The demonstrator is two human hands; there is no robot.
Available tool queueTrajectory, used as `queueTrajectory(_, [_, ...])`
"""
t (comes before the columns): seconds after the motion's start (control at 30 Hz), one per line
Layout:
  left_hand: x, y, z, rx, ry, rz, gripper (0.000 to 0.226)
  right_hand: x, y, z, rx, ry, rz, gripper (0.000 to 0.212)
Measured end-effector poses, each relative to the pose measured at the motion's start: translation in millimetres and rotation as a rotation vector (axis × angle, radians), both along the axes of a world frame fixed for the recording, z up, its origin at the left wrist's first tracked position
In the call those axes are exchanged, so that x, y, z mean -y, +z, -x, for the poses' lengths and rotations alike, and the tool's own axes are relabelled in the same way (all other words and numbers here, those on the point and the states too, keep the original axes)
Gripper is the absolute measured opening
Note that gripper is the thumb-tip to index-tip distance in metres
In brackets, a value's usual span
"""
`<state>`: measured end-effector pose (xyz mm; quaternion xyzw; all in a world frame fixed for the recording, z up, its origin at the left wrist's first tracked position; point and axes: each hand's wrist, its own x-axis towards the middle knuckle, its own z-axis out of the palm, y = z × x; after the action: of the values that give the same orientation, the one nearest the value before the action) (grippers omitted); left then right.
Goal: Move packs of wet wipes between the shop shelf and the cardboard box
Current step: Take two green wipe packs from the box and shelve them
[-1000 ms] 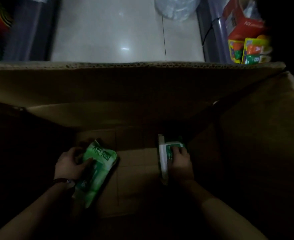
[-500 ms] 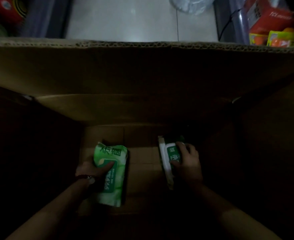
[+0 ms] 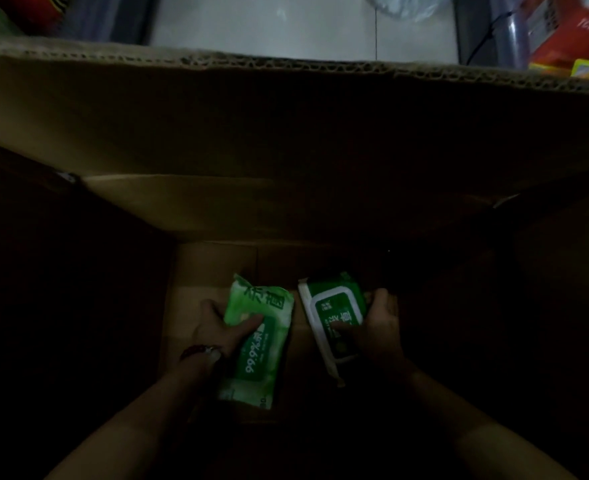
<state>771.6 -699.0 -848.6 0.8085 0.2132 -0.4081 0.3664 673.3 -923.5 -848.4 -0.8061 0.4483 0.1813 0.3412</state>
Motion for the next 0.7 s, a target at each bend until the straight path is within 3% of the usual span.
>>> queueTrajectory(0.17, [10, -8, 6, -0.032, -0.065, 0.053, 0.111, -34, -8, -6, 0.029, -0.128, -0.164, 0.114])
queueTrajectory(0.27, [6, -9, 20, -0.005, -0.051, -0.006, 0.125, -48, 8, -6, -0.028, -0.098, -0.156, 0.099])
queueTrajectory(0.37, [7, 13, 25, 0.009, 0.023, -0.027, 0.131, -57, 31, -1, -0.056, -0.089, -0.159, 0.098])
queueTrajectory(0.5, [-9, 35, 26, 0.025, 0.092, 0.037, 0.117, -57, 80, 8, 0.016, -0.074, -0.183, 0.088])
queueTrajectory(0.63, [-2, 151, 24, 0.095, 0.148, 0.084, 0.085, -56, 172, 3, 0.063, -0.080, -0.203, 0.079])
queueTrajectory(0.7, [-1, 199, 21, 0.102, 0.150, 0.087, 0.091, -56, 214, 3, 0.114, -0.109, -0.216, 0.075])
